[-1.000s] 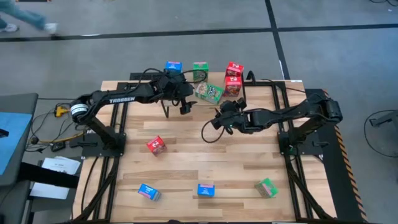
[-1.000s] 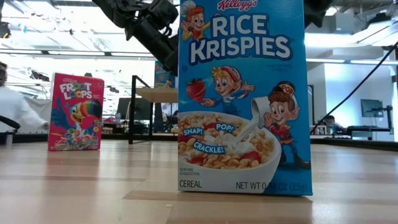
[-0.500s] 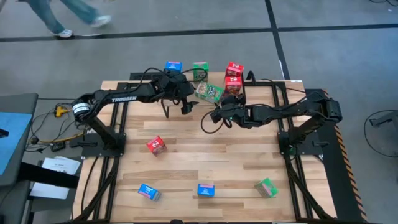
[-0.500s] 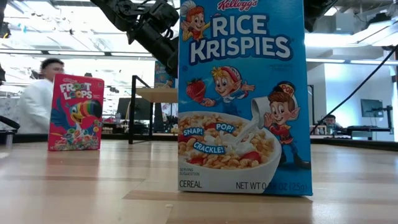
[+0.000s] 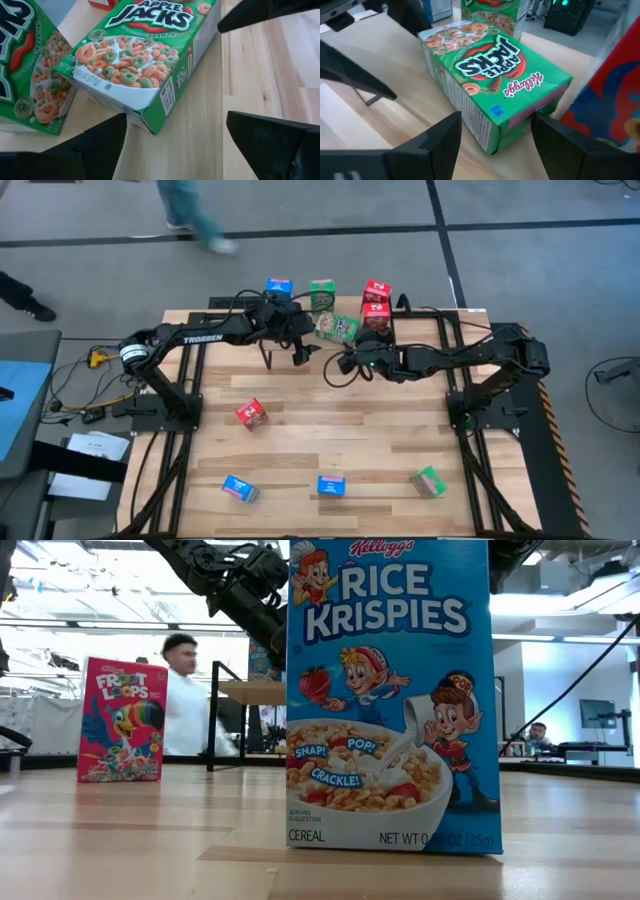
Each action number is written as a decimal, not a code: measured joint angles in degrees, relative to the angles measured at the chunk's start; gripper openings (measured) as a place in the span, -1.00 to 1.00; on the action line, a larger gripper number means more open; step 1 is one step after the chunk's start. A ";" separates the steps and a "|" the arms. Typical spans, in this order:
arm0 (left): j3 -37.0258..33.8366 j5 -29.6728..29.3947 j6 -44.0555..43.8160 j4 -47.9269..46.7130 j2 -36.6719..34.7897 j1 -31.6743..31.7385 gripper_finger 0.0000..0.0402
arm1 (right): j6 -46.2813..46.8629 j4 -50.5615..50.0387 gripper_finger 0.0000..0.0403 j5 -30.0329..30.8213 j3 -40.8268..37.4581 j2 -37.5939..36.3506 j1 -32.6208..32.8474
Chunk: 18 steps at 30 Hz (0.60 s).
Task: Stack cereal on shelf
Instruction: Put the top green cereal box on the shelf aligned with the green cereal box
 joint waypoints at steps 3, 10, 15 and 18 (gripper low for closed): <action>0.00 -0.22 -0.04 -0.39 0.00 -0.52 0.65 | 0.00 0.60 0.29 -0.71 0.00 0.00 0.18; 0.00 -1.03 -0.28 -1.76 -0.07 -2.00 0.65 | -0.08 3.11 0.29 -0.50 0.00 -0.01 1.79; 0.00 -0.94 -1.75 -2.96 -0.07 -2.76 0.65 | -1.49 4.88 0.29 -0.26 0.00 -0.07 2.15; 0.00 -0.78 -1.80 -4.10 -0.07 -3.21 0.65 | -2.45 8.11 0.29 0.03 0.00 -0.11 2.70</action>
